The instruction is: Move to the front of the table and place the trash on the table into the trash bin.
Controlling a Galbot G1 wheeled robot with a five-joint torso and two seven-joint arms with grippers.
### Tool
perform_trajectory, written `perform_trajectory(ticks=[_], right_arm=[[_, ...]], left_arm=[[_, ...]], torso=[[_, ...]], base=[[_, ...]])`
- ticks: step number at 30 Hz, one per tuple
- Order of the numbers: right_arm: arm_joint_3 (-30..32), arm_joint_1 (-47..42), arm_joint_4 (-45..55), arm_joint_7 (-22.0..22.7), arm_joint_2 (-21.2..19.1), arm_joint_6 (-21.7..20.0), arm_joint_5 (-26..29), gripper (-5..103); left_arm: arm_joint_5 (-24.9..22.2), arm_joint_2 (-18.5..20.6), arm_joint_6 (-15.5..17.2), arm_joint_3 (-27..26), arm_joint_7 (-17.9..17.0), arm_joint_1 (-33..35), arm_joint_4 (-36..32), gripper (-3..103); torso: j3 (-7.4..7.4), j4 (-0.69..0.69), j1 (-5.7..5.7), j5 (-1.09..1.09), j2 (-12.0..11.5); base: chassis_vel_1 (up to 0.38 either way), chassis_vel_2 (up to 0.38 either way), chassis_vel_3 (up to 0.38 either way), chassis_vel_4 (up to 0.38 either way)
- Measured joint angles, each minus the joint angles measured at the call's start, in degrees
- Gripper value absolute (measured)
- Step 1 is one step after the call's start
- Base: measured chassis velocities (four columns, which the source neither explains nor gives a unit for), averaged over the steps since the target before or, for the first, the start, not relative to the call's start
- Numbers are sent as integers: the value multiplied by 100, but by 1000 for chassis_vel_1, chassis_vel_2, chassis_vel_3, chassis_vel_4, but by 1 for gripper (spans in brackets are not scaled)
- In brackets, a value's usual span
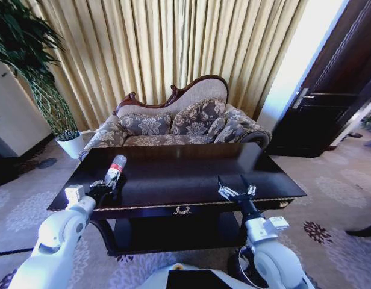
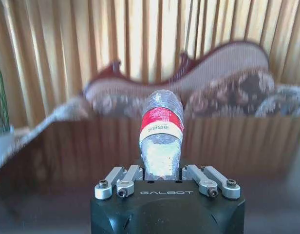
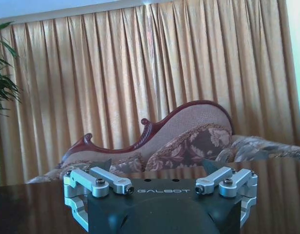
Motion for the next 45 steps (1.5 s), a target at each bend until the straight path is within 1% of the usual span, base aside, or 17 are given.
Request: perform_trajectory(ticks=[3, 4, 5, 6, 8, 10, 13, 15, 17, 19, 22, 30, 35, 37, 38, 41, 45], right_arm=[[-59, 107, 116, 142, -368, -118, 483, 100], [-59, 107, 116, 142, -368, -118, 483, 100], [-61, 145, 135, 158, -476, -144, 608, 100], [-51, 241, 174, 178, -695, -201, 872, 100], [-42, 301, 196, 185, -816, -227, 1043, 100], [-32, 419, 239, 190, -1059, -268, 1354, 100], [-42, 796, 304, 183, -1797, -314, 2105, 100], [-56, 900, 304, 169, -1955, -316, 2256, 100], [-172, 1292, 306, 121, -2388, -317, 2825, 100], [-237, 1462, 306, 98, -2504, -317, 3007, 100], [-514, 2121, 207, -39, -2720, -298, 3406, 100], [-812, 2729, -14, -302, -2850, -290, 3815, 100], [-978, 3108, -139, -624, -2934, -289, 4185, 100], [-1007, 3265, -119, -750, -3015, -291, 4611, 100], [-1007, 3265, -119, -750, -3015, -291, 4611, 100], [-1031, 3556, -57, -849, -3072, -414, 5446, 100], [-1115, 3806, -83, -853, -3076, -522, 5783, 100]], left_arm=[[397, 107, -840, -26, 200, 33, -98, 29], [397, 107, -840, -26, 200, 33, -98, 29], [504, 138, -1036, -33, 239, 35, -125, 29], [724, 222, -1422, -35, 297, 29, -176, 29], [811, 267, -1572, -30, 307, 20, -197, 29], [947, 378, -1871, 1, 332, 4, -246, 29], [1336, 737, -2448, 104, 439, 60, -383, 29], [1401, 806, -2542, 139, 438, 63, -393, 29], [1702, 1173, -2778, 359, 346, -20, -414, 29], [1781, 1289, -2806, 442, 309, -85, -416, 29], [1950, 1786, -2830, 939, 160, -435, -396, 29], [2206, 2200, -2870, 1437, 38, -722, -462, 29], [2314, 2638, -2803, 1718, -52, -923, -641, 29], [2296, 2898, -2787, 1896, -87, -1112, -686, 29], [2296, 2898, -2787, 1896, -87, -1112, -686, 29], [2332, 3069, -2868, 2383, -186, -1541, -607, 29], [2598, 3056, -2996, 2805, -246, -1931, -480, 29]], torso=[[0, 0, 0, 0, 0], [0, 0, 0, 0, 0], [0, 0, 0, 0, 0], [0, 0, 0, 1, 0], [0, 0, 0, 1, 0], [0, 0, 0, 0, 0], [0, 2, 0, 0, 0], [0, 1, 0, 1, 0], [0, 0, 0, 1, 0], [0, 0, 0, 0, 0], [1, 0, 1, 0, 0], [1, 0, 0, 0, 0], [1, 0, 1, 0, 0], [1, 0, 1, 0, 0], [1, 0, 1, 0, 0], [0, 0, 0, 0, 0], [0, 0, 0, 0, 0]], base=[[0, 0, 0, 0], [0, 0, 0, 0], [0, 0, 0, 0], [0, 0, 0, 0], [0, 0, 0, 0], [0, 0, 0, 0], [0, 0, 0, 0], [0, 0, 0, 0], [0, 0, 0, 0], [0, 0, 0, 0], [0, 0, 0, 0], [0, 0, 0, 0], [0, 0, 0, 0], [0, 0, 0, 0], [0, 0, 0, 0], [0, 0, 0, 0], [0, 0, 0, 0]])
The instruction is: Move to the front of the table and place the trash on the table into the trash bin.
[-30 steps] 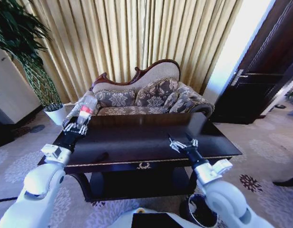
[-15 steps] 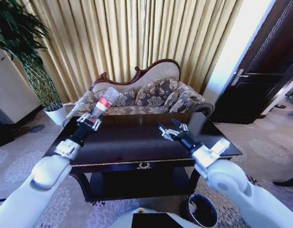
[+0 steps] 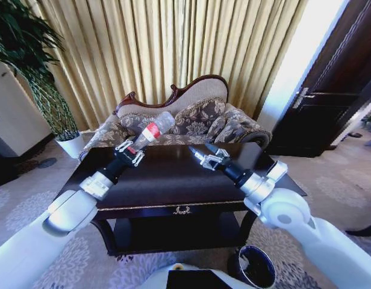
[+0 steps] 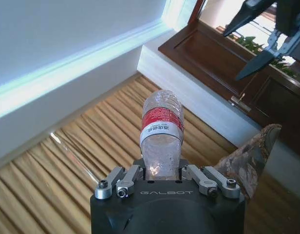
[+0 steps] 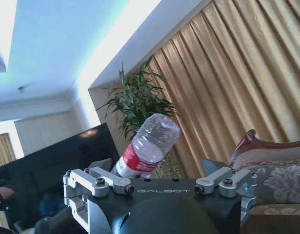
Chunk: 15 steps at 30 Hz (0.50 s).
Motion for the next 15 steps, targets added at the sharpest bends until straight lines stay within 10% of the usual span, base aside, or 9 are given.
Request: perform_trajectory(ticks=[15], right_arm=[[-338, 498, -302, 20, 191, -86, 44, 100]], left_arm=[[776, -274, -164, 1025, 10, -676, -16, 28]], torso=[[0, 0, 1, 0, 0]], base=[[0, 0, 0, 0]])
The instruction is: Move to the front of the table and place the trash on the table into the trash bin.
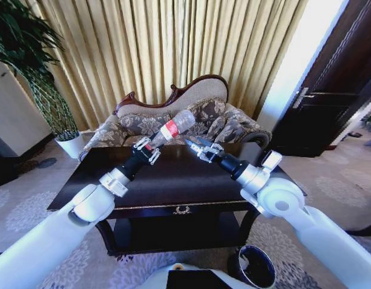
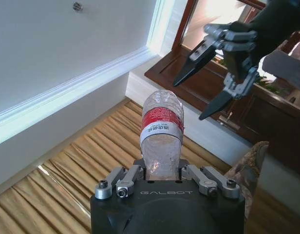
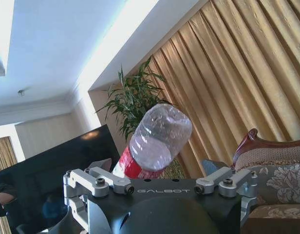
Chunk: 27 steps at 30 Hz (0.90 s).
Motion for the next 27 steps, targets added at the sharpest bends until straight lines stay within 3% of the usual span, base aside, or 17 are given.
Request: perform_trajectory(ticks=[15, 19, 22, 27], right_arm=[[83, -94, 177, 11, -143, -4, -39, 100], [118, -148, 236, 21, -186, -9, -47, 92], [138, -200, 271, 27, -194, -9, -63, 76], [155, -222, 302, 28, -211, -8, -82, 61]], left_arm=[[41, 151, 6, 238, 22, 231, -332, 28], [84, 206, -24, 400, -3, 230, -382, 28], [132, 204, -39, 459, -5, 225, -392, 27], [146, 214, -39, 458, -6, 254, -406, 27]], torso=[[0, 0, -1, -1, 1], [0, 0, -1, 0, 1], [0, 0, -1, 0, 1], [0, 0, -1, -1, 1]], base=[[0, 0, 0, 0], [0, 0, 0, 0], [0, 0, 0, 0], [0, 0, 0, 0]])
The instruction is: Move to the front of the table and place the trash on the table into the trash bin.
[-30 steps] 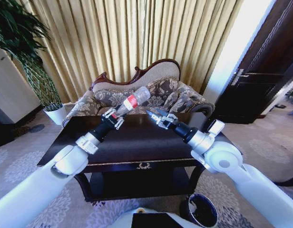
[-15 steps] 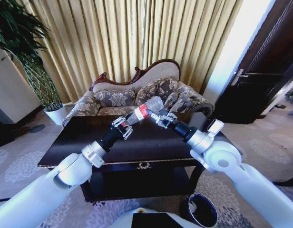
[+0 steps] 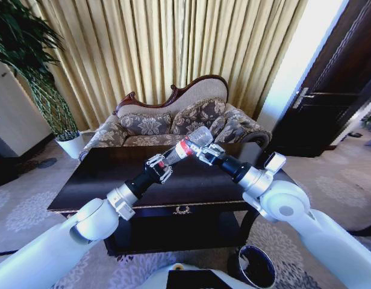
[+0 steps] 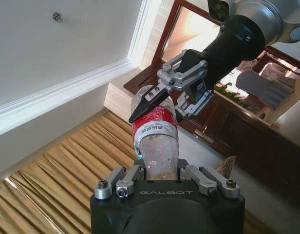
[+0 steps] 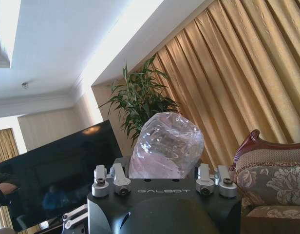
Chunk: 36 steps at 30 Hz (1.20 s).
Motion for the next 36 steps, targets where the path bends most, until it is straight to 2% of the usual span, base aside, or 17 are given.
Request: perform_trajectory(ticks=[5, 8, 10, 18, 20, 22, 24, 25, 28, 29, 30, 31, 32, 35, 36], right_arm=[[17, -12, 39, -2, -12, -1, -5, 48], [38, -52, 57, -2, -18, -1, -8, 45], [88, -145, 100, -7, -33, 4, -40, 39], [271, -455, 216, -5, -21, 21, -130, 37], [363, -561, 216, 129, 4, 67, -196, 36], [399, -606, 205, 183, 17, 87, -223, 33], [540, -773, 127, 300, 67, 146, -343, 27], [540, -773, 127, 300, 67, 146, -343, 27], [745, -1015, 55, 412, 122, 176, -491, 22], [745, -1015, 55, 412, 122, 176, -491, 22], [808, -1072, 51, 455, 132, 180, -517, 22], [979, -1204, 21, 517, 157, 183, -642, 22], [979, -1204, 21, 517, 157, 183, -642, 22], [1321, -1476, -90, 725, 226, 184, -1150, 22], [1321, -1476, -90, 725, 226, 184, -1150, 22]], left_arm=[[2, 18, 0, -44, 0, 70, -33, 27], [9, 15, -13, -58, 1, 105, -34, 27], [31, -16, -109, -138, 22, 214, -7, 27], [10, -26, -105, -442, 61, 586, -94, 25], [-48, -51, -80, -583, 61, 679, -70, 35], [-94, -73, -79, -645, 61, 719, -53, 35], [-320, -199, -54, -847, 53, 863, 84, 46], [-320, -199, -54, -847, 53, 863, 84, 46], [-861, -420, -45, -1209, -12, 1033, 287, 62], [-861, -420, -45, -1209, -12, 1033, 287, 62], [-1006, -459, -22, -1321, -13, 1080, 299, 68], [-1298, -552, 55, -1569, -54, 1178, 316, 73], [-1298, -552, 55, -1569, -54, 1178, 316, 73], [-1878, -809, 346, -2142, -200, 1320, 333, 89], [-1878, -809, 346, -2142, -200, 1320, 333, 89]], torso=[[0, 0, 0, 1, 0], [0, 0, 0, 1, 0], [0, 0, 0, 0, 0], [0, 0, 0, 1, 1], [0, 0, 0, 1, 0], [0, 0, 0, 0, 0], [0, 0, 0, 0, 0], [0, 0, 0, 0, 0], [0, 0, 0, -1, 0], [0, 0, 0, -1, 0], [0, -1, 0, 1, 0], [0, 0, 0, 1, 0], [0, 0, 0, 1, 0], [0, 0, 0, 1, 0], [0, 0, 0, 1, 0]], base=[[0, 0, 0, 0], [0, 0, 0, 0], [0, 0, 0, 0], [0, 0, 0, 0], [0, 0, 0, 0], [0, 0, 0, 0], [0, 0, 0, 0], [0, 0, 0, 0], [0, 0, 0, 0], [0, 0, 0, 0], [0, 0, 0, 0], [0, 0, 0, 0], [0, 0, 0, 0], [0, 0, 0, 0], [0, 0, 0, 0]])
